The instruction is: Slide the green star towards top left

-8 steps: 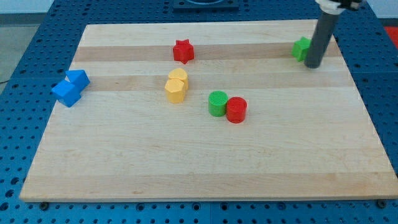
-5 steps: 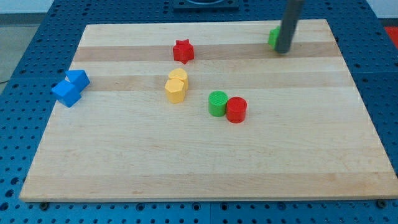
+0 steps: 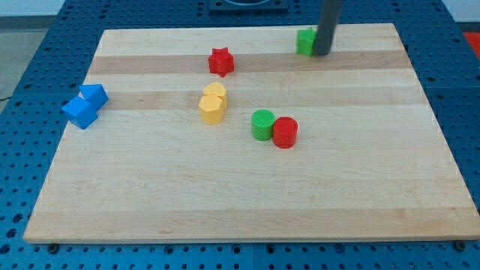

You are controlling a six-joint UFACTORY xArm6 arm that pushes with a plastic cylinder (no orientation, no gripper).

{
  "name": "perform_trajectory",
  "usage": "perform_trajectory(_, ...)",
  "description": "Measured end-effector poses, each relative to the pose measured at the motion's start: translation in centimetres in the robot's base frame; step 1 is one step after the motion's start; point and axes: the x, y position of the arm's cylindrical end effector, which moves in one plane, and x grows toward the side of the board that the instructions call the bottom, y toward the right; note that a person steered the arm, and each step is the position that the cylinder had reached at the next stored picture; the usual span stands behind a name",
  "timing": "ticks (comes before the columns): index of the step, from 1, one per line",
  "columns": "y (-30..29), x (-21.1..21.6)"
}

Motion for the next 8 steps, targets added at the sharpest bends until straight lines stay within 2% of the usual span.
perform_trajectory(2, 2.5, -1.7)
perform_trajectory(4, -14.9, -2.5)
perform_trajectory(5, -15.9, -2.5)
perform_trajectory(6, -9.7, -2.6)
perform_trajectory(7, -9.1, -5.5)
perform_trajectory(8, -15.5, -6.6)
